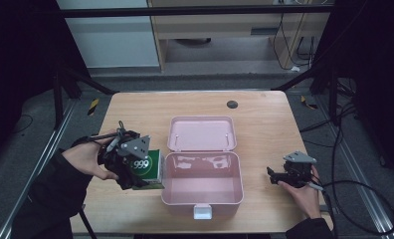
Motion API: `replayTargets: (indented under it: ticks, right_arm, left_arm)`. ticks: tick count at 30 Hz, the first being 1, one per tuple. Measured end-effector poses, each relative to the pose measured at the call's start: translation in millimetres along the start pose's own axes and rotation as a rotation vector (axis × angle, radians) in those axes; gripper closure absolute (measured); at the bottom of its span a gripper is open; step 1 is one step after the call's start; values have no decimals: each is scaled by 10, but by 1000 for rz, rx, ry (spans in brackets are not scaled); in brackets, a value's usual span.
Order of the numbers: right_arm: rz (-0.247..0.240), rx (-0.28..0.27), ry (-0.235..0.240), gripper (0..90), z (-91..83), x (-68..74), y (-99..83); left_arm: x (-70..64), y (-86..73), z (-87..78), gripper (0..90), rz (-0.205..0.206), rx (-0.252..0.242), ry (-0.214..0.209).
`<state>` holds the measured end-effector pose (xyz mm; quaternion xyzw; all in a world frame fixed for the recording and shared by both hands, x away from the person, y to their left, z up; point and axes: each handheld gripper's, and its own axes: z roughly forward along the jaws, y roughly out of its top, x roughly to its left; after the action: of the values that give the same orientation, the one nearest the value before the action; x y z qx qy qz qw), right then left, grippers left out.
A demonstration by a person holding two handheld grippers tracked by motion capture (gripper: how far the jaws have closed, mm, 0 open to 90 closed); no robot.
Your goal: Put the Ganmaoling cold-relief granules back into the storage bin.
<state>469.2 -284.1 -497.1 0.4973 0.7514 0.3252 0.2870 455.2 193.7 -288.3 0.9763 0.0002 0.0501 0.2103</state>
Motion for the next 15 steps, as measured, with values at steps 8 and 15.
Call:
replayTargets:
  ticks: [8,15]
  right_arm:
    - [-6,5,-1,34,3,2,-2]
    - [-6,5,-1,34,2,3,-2]
  left_arm:
    - [35,169,35,147,17,-4,-10]
    - [59,335,87,147,24,-15,-22]
